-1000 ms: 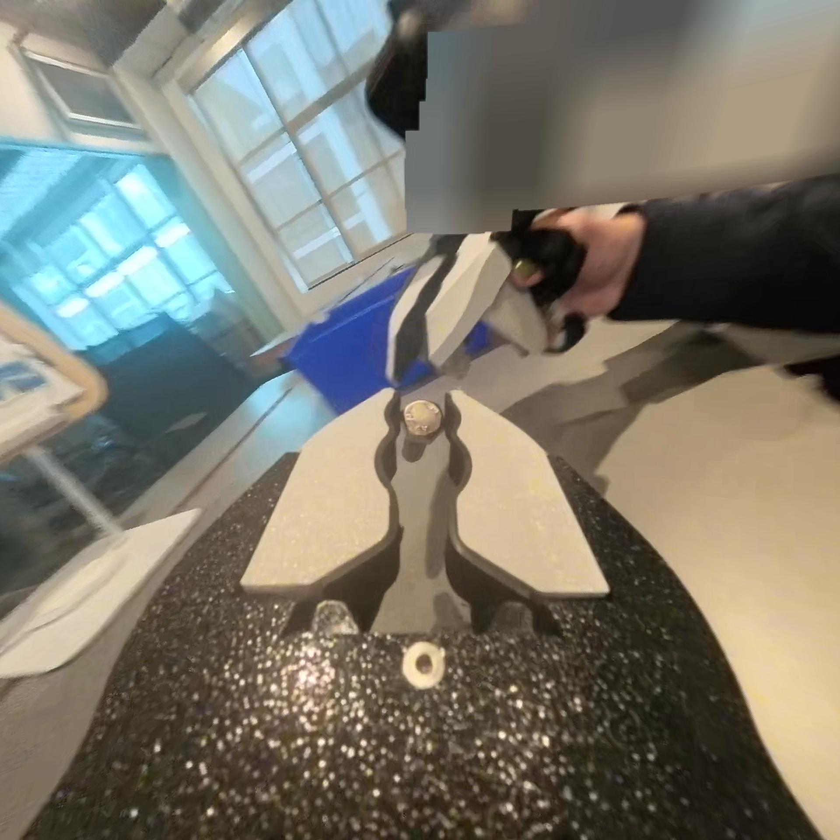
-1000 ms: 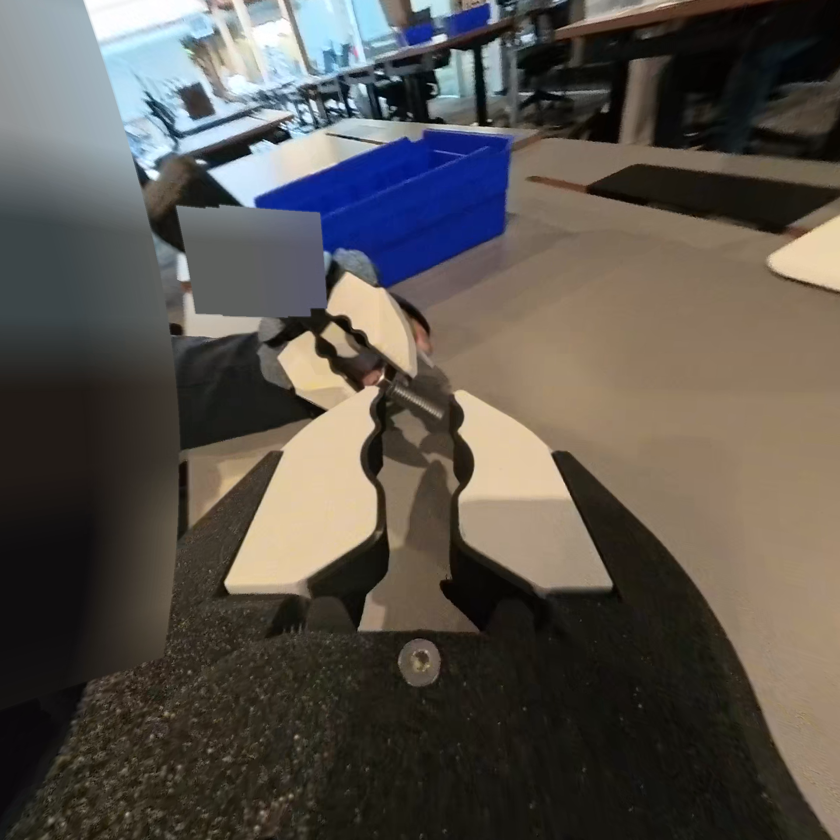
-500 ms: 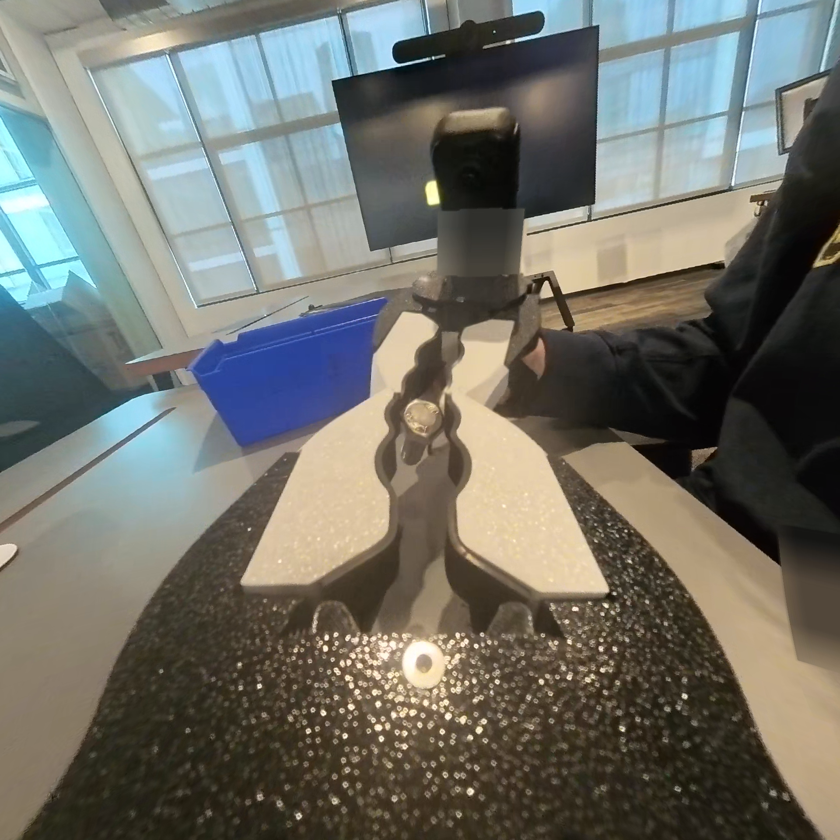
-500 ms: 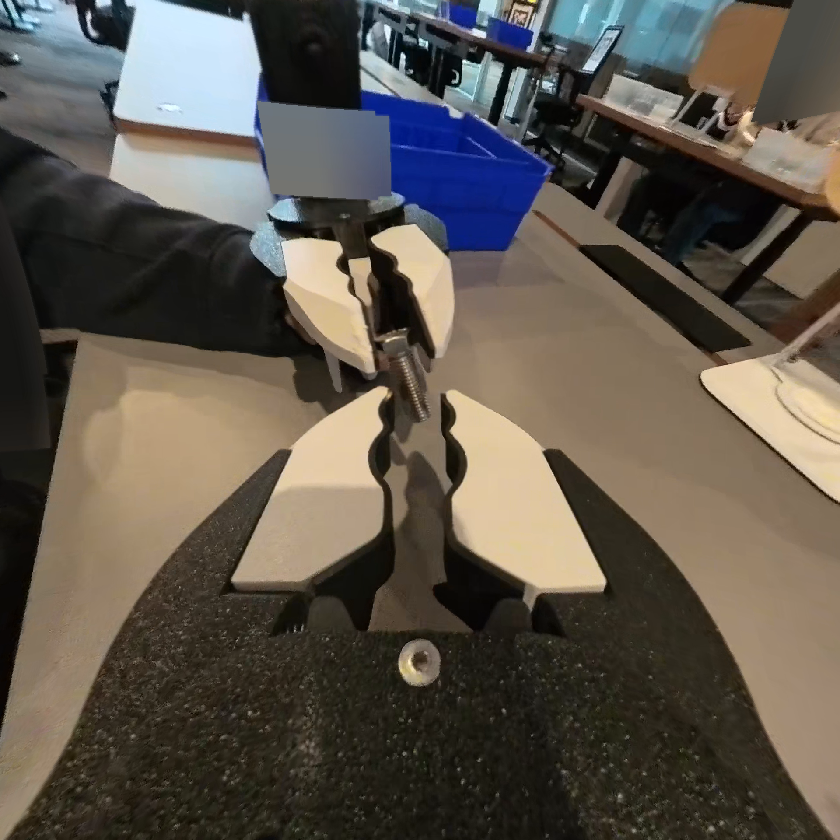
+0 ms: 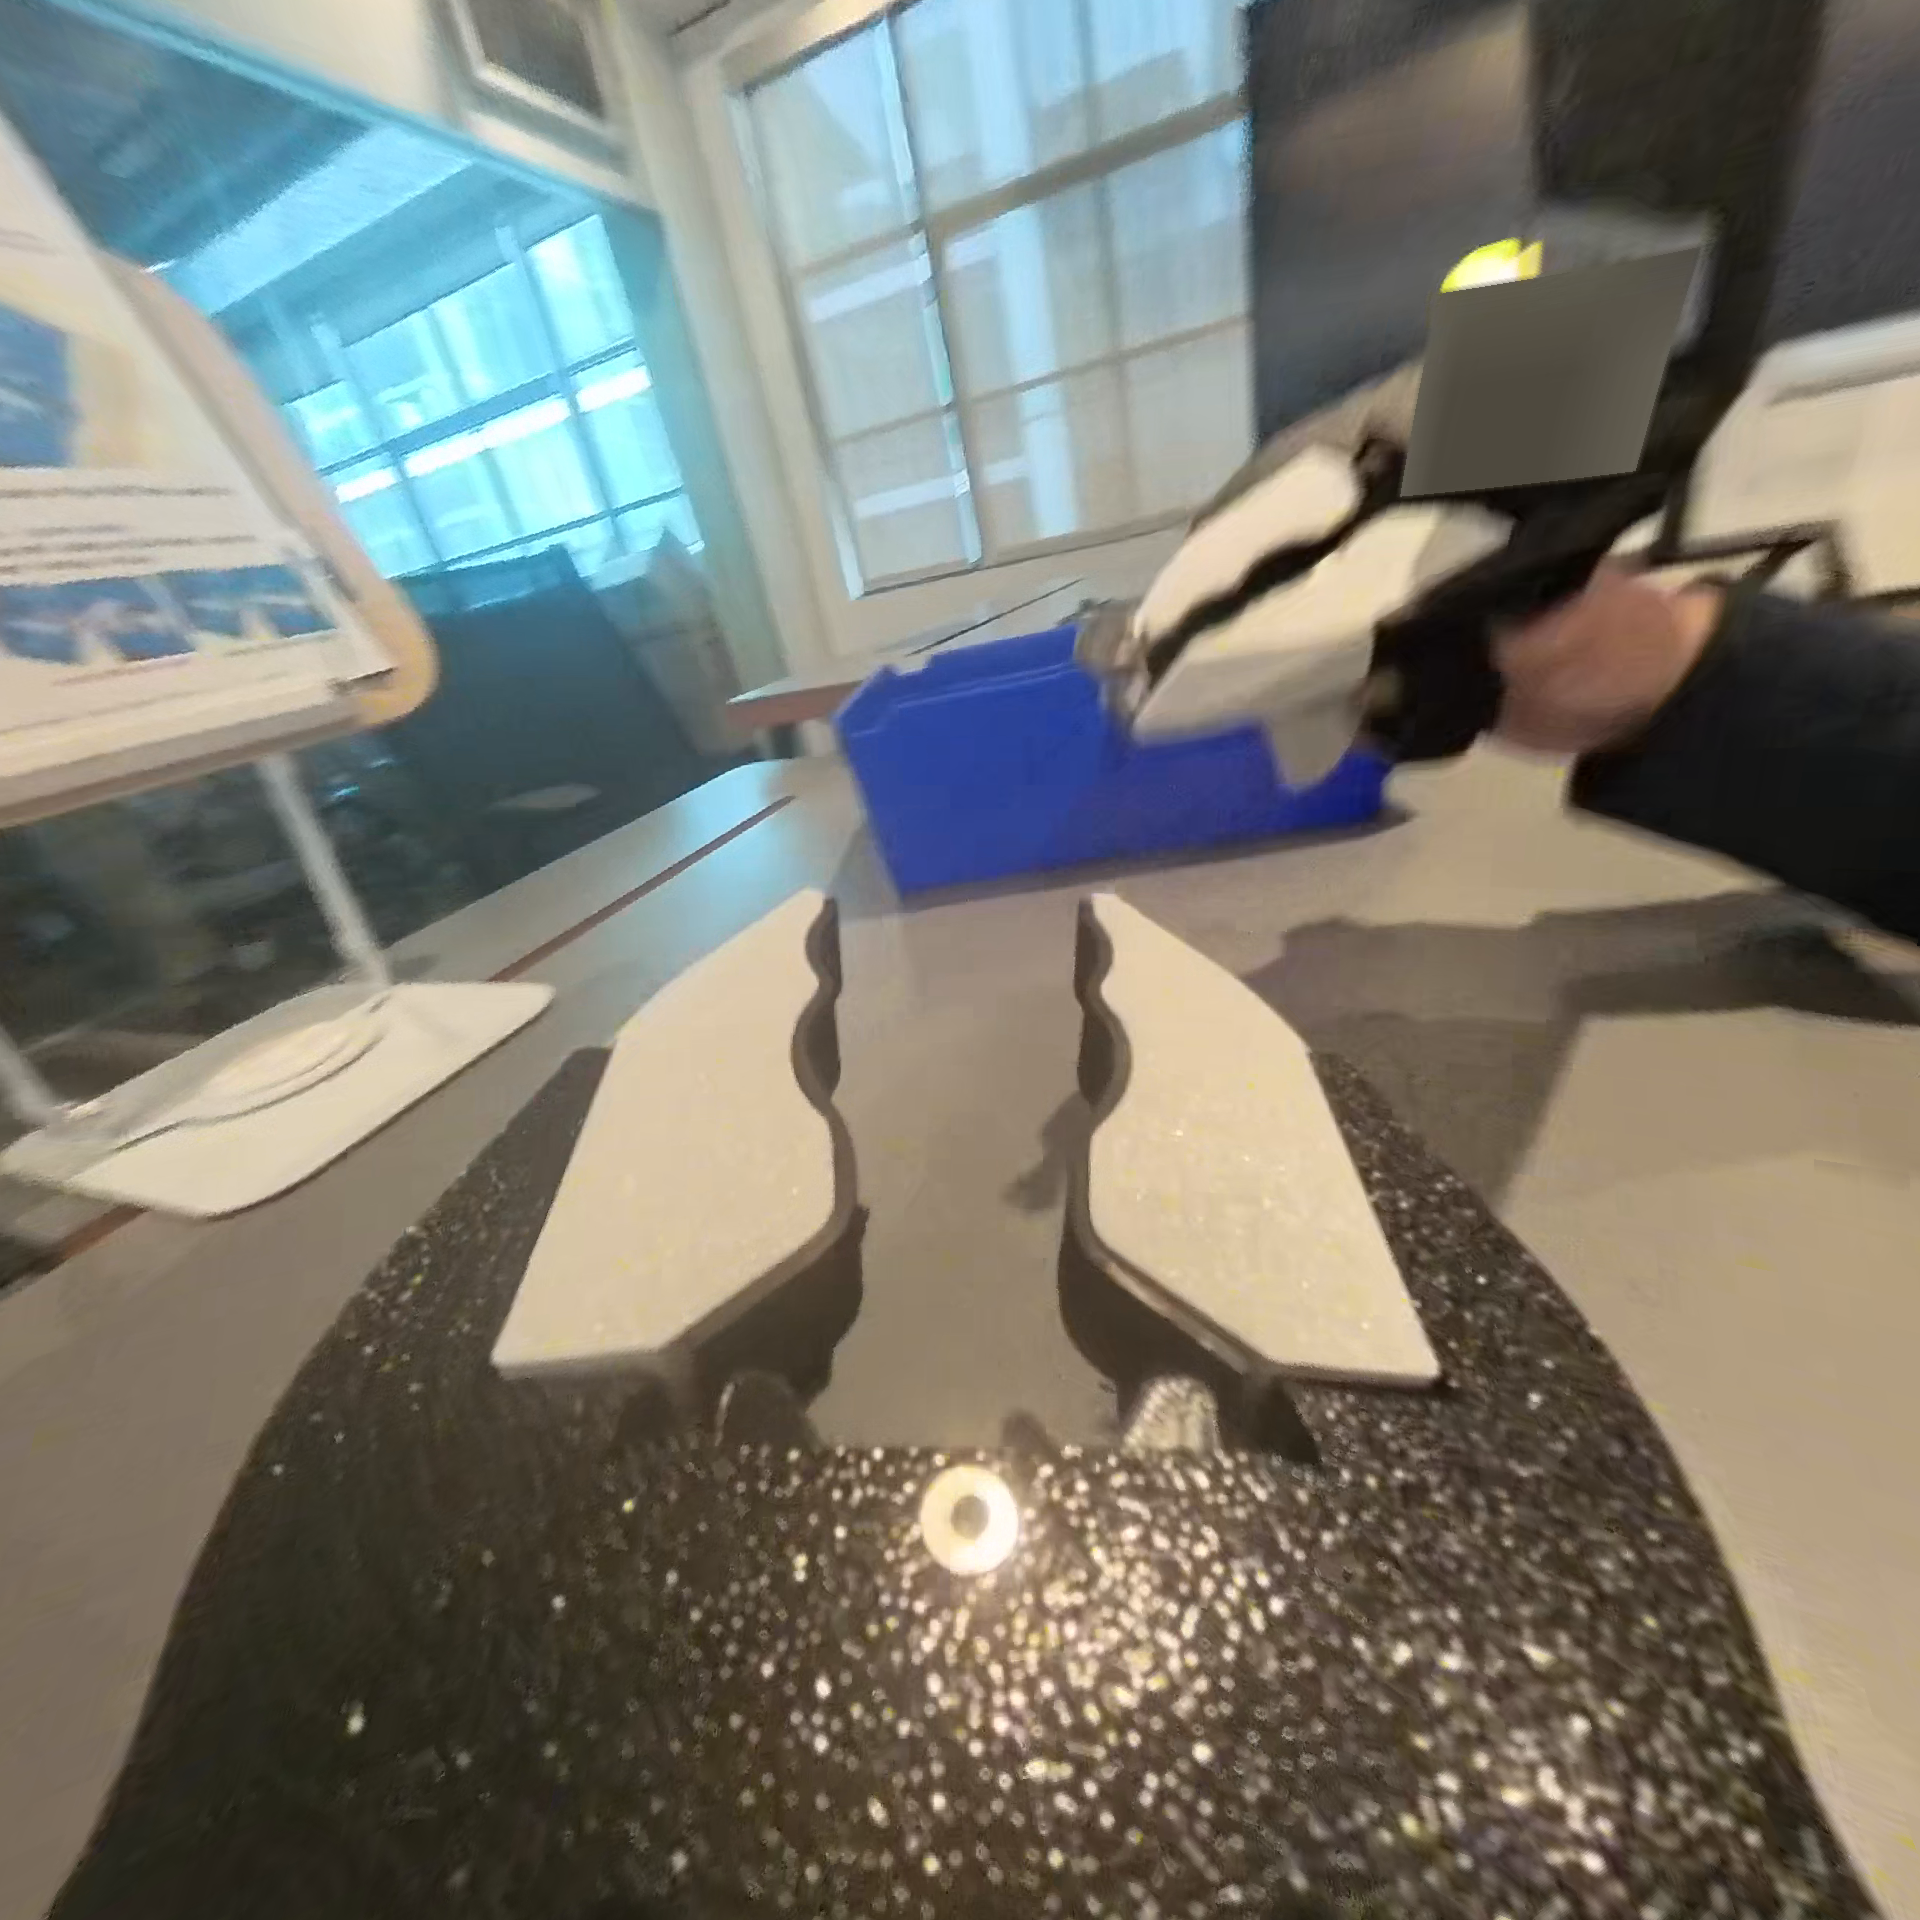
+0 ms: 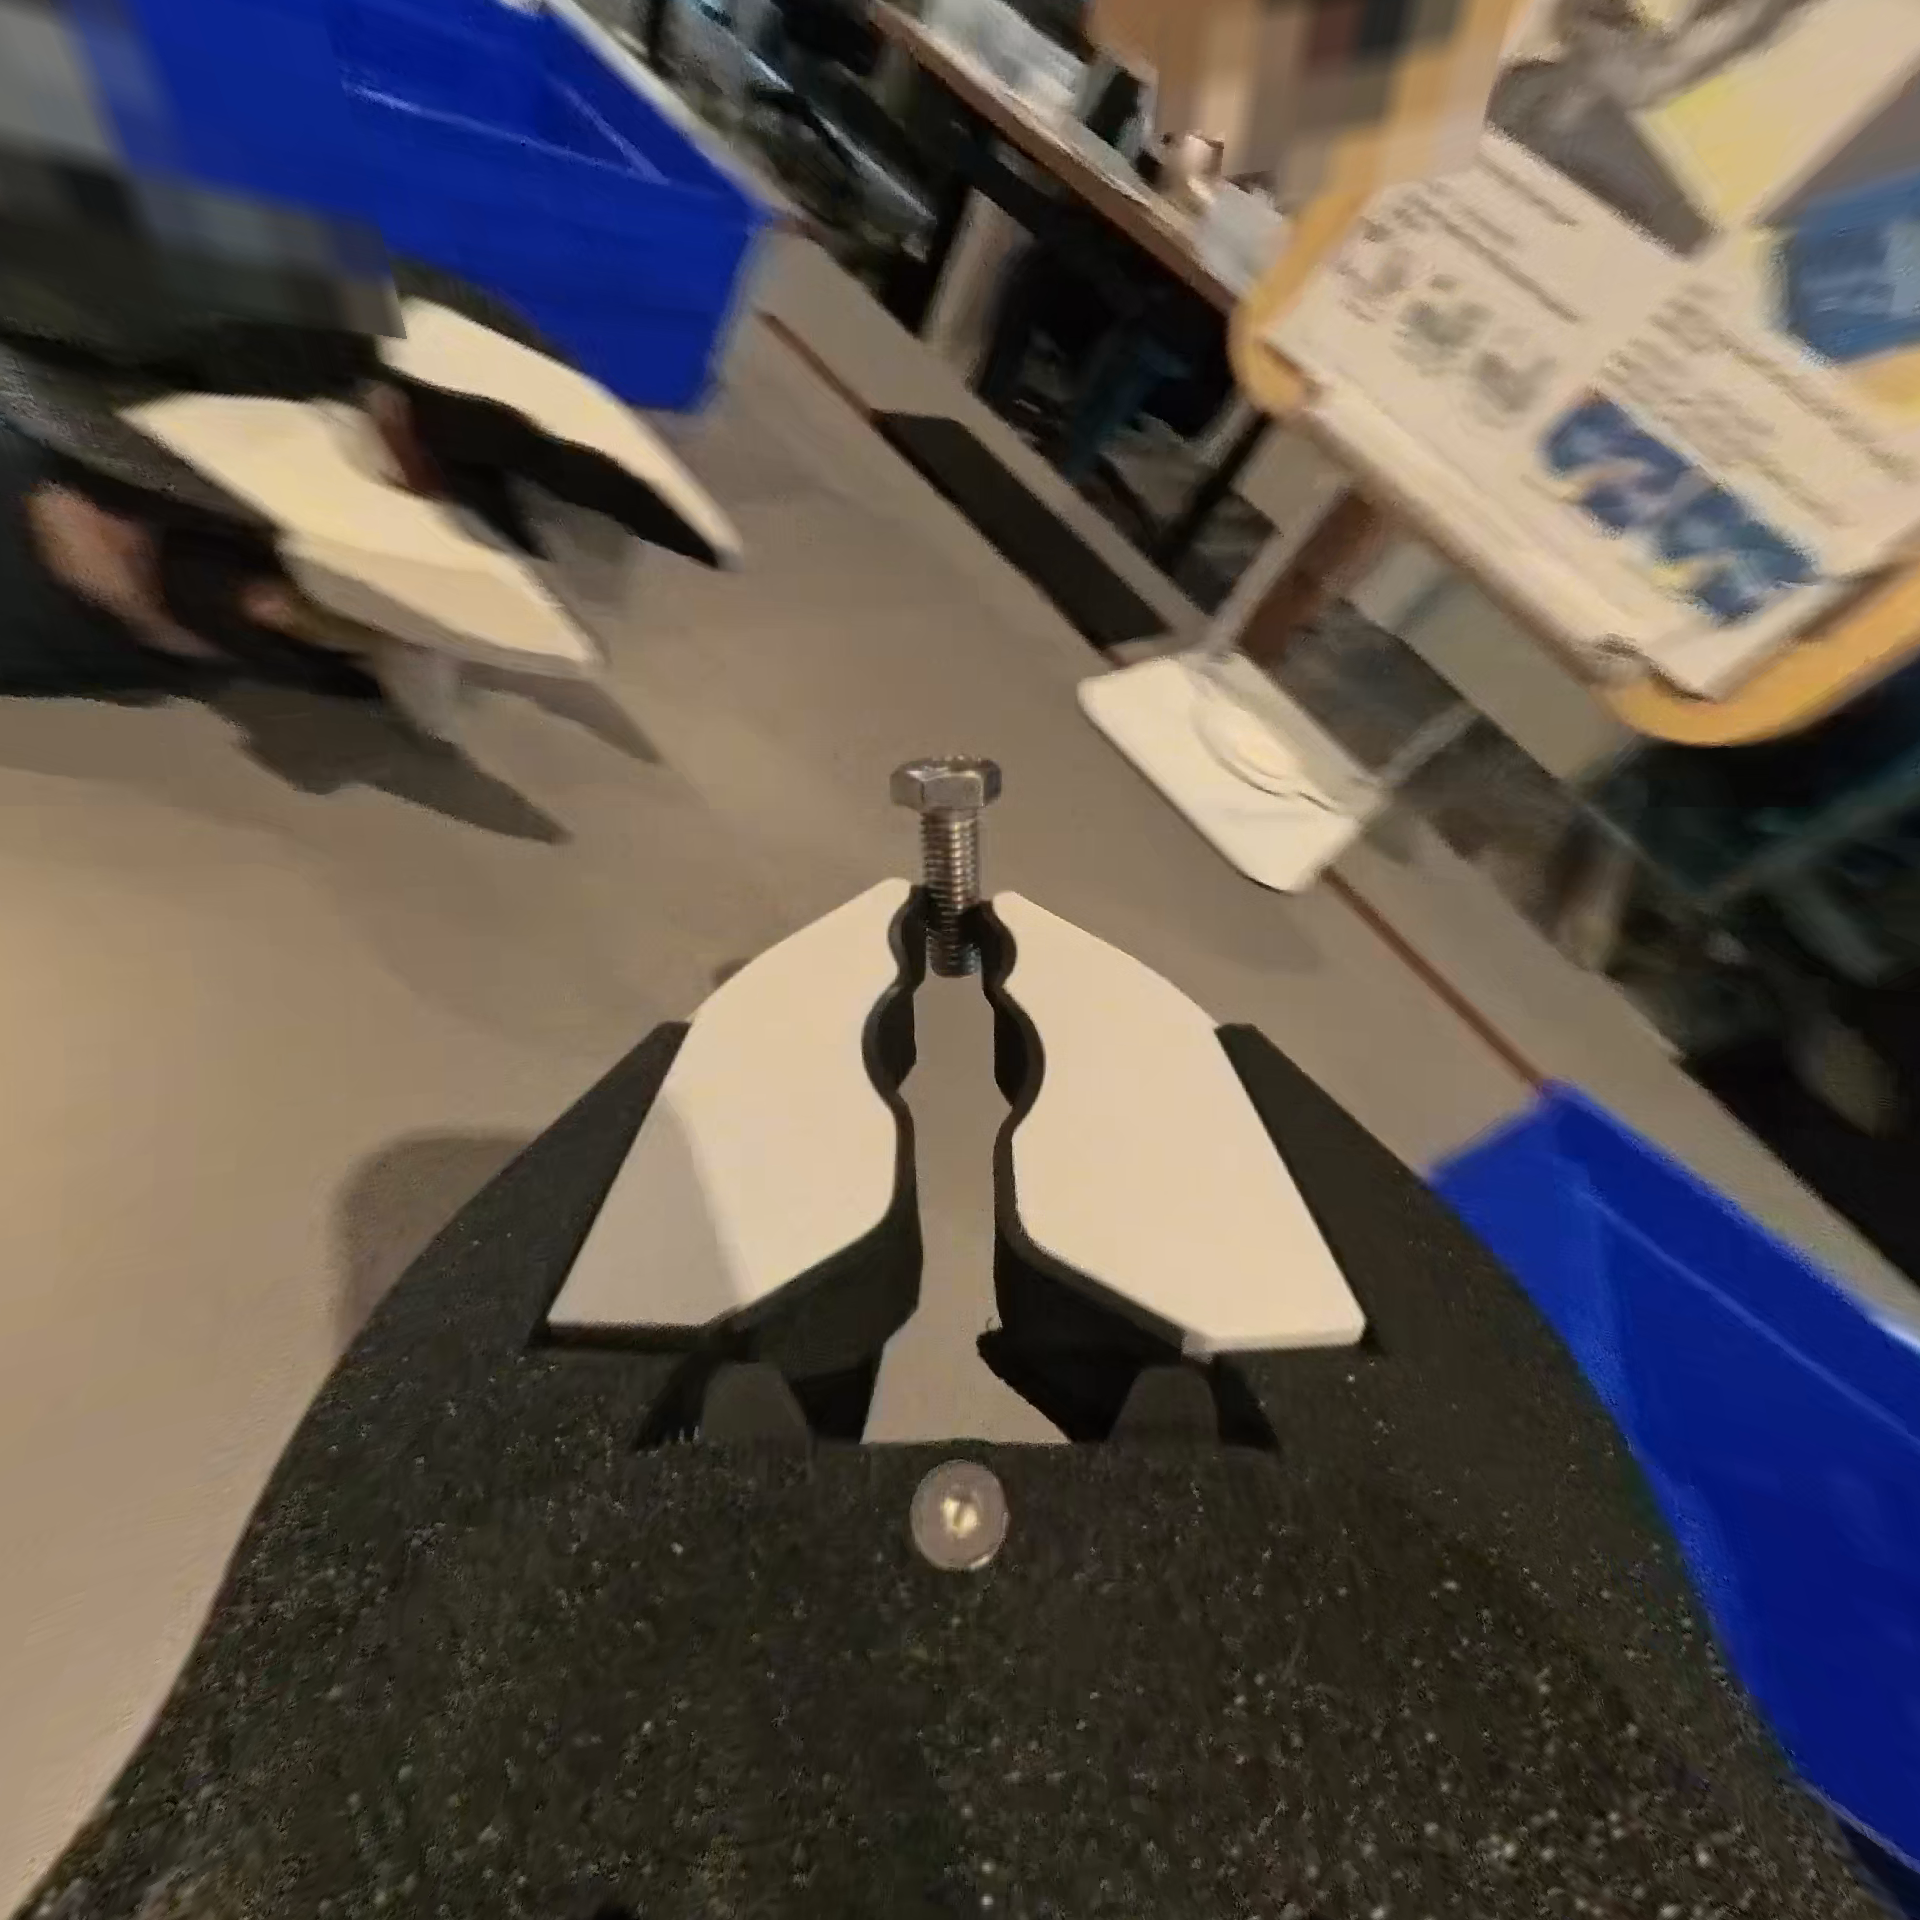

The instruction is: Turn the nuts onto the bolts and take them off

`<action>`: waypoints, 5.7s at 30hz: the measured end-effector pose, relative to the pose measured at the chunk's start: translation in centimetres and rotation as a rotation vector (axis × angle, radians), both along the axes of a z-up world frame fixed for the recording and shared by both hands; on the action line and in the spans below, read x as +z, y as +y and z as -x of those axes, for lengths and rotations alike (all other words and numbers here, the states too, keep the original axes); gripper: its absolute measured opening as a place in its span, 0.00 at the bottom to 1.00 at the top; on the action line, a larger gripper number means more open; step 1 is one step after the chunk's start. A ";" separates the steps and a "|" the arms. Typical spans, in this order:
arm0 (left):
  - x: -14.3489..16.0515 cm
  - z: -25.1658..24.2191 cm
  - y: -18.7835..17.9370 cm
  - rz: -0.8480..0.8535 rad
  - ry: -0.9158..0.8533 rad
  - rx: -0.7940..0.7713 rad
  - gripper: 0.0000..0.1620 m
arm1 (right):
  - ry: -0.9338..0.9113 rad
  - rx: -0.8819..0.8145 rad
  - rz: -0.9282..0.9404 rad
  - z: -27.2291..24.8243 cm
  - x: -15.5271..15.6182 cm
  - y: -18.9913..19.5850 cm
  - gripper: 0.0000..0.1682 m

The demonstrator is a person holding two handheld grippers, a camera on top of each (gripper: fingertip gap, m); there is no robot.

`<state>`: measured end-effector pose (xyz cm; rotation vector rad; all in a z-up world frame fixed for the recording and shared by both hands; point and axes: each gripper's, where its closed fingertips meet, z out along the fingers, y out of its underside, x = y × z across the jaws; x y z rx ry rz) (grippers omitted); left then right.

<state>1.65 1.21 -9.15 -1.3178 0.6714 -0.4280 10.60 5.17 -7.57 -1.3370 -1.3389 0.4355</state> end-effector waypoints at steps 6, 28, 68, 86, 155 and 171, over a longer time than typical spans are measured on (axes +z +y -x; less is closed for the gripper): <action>-1.6 0.1 1.3 0.024 0.159 0.131 0.29 | -0.248 -0.371 -0.058 -9.1 4.5 10.5 0.06; -2.6 1.0 2.1 0.053 0.250 0.251 0.26 | -0.263 -0.357 0.203 -7.0 2.7 12.8 0.09; 3.0 35.6 -6.2 0.475 0.168 1.151 0.25 | 0.532 -0.050 0.326 -0.5 0.2 -1.3 0.09; -9.2 44.3 -5.2 0.953 0.276 1.284 0.23 | 0.430 -0.030 0.315 0.5 -0.9 -1.9 0.09; -7.1 5.2 -0.4 0.620 0.206 0.334 0.23 | -0.198 0.342 0.240 9.9 -9.9 -4.0 0.00; -8.3 4.6 -2.9 0.594 0.559 0.305 0.22 | -0.210 0.201 0.249 10.2 -10.3 -2.6 0.00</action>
